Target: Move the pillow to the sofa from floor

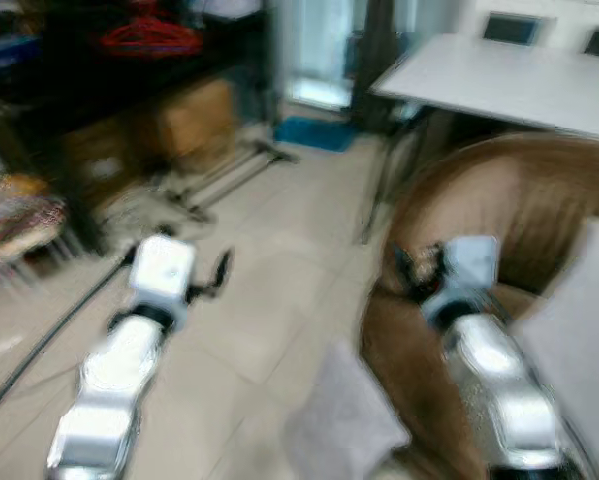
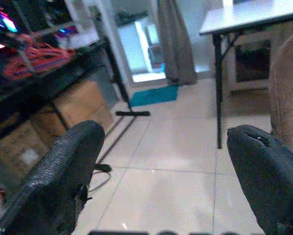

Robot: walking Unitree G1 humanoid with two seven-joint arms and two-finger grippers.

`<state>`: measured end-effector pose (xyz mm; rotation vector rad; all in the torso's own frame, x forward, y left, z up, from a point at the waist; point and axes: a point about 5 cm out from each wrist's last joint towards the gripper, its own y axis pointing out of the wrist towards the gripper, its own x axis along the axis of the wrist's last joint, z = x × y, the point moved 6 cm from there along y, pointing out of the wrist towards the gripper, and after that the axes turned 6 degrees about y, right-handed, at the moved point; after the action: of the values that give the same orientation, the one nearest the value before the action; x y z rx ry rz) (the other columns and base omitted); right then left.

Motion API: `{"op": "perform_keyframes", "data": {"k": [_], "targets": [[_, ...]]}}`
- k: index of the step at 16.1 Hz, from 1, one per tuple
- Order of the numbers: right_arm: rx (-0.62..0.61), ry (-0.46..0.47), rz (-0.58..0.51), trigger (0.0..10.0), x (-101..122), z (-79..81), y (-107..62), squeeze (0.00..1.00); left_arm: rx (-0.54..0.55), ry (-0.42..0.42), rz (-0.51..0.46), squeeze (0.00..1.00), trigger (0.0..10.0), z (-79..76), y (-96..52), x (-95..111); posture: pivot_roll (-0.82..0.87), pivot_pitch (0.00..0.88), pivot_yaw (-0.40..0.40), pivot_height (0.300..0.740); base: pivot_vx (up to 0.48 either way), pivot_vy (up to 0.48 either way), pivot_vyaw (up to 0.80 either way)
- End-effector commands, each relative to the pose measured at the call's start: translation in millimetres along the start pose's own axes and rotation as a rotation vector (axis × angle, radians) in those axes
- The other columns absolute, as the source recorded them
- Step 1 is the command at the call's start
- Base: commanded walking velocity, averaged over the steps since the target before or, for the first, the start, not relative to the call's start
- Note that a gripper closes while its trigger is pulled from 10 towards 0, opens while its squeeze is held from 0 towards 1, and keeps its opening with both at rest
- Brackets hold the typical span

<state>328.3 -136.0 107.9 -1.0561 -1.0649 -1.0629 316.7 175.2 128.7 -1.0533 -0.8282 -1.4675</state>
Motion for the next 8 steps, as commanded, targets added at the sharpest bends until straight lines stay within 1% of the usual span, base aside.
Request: {"op": "perform_keyframes", "data": {"k": [1, 6, 8], "targets": [[-0.025, -0.025, -0.012, 10.0, 4.7, -10.1, -1.0, 0.0, -0.011, 0.005, -0.024, 0.0, 10.0, -4.3, 2.0, 7.3, -0.09, 0.0, 0.04, 0.74, 0.289, 0.0, 0.0], [-0.006, -0.029, -0.006, 10.0, 2.2, -7.4, 0.0, 0.0, 0.006, 0.038, -0.02, 0.0, 10.0, -2.8, 1.4, 3.5, -0.08, 0.0, 0.03, 0.74, 0.0, 0.0, 0.0], [-0.007, -0.018, -0.02, 10.0, 3.7, -7.9, 0.2, 0.0, 0.021, 0.061, -0.016, 0.0, 10.0, 1.7, -0.2, 0.2, -0.08, 0.0, 0.029, 0.74, 0.0, 0.0, 0.0]]}}
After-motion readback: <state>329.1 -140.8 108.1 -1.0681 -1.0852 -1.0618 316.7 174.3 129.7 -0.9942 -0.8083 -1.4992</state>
